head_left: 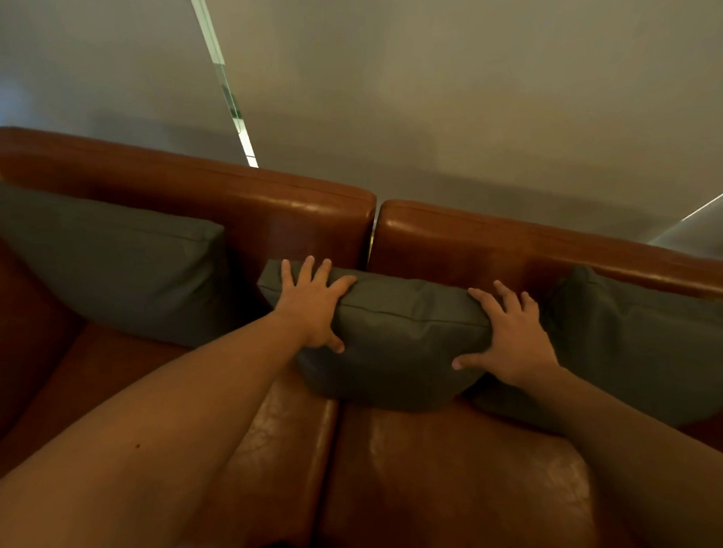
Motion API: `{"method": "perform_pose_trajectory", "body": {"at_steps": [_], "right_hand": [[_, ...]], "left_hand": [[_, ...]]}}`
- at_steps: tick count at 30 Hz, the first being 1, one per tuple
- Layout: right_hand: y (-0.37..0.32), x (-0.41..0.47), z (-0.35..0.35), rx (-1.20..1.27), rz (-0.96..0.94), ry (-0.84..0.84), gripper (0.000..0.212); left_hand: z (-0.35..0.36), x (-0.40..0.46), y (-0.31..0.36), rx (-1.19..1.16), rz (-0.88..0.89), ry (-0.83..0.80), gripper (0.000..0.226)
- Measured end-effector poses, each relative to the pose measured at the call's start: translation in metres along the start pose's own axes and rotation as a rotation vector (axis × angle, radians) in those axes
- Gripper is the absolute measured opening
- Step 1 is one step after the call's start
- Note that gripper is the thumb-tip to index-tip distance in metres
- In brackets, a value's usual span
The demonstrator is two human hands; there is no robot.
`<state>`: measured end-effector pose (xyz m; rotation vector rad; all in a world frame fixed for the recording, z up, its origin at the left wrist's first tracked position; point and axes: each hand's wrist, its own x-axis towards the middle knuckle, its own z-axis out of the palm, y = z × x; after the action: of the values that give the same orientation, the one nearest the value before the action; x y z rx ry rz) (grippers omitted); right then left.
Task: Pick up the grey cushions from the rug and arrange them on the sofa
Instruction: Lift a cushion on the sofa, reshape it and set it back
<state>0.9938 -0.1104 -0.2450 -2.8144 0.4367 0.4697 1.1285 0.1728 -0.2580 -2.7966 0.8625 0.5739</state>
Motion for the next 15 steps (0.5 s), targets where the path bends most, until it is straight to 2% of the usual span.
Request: {"method": "perform_pose_trajectory", "body": {"at_steps": [4, 9, 12, 15], "right_hand": [[0.001, -0.010, -0.001, -0.040, 0.028, -0.004, 0.120], [-0.014, -0.023, 0.005, 0.005, 0.002, 0.081, 0.108], [-0.026, -0.032, 0.005, -0.100, -0.016, 0.115, 0.105], [-0.036, -0.035, -0.001, -0.130, -0.035, 0.144, 0.104]], "left_hand": [[0.006, -0.015, 0.011, 0.028, -0.001, 0.029, 0.124], [0.011, -0.035, 0.003, 0.002, -0.024, 0.025, 0.124], [0.008, -0.049, -0.004, -0.021, -0.020, 0.008, 0.118], [-0.002, -0.059, -0.014, -0.023, -0.012, 0.069, 0.106]]}}
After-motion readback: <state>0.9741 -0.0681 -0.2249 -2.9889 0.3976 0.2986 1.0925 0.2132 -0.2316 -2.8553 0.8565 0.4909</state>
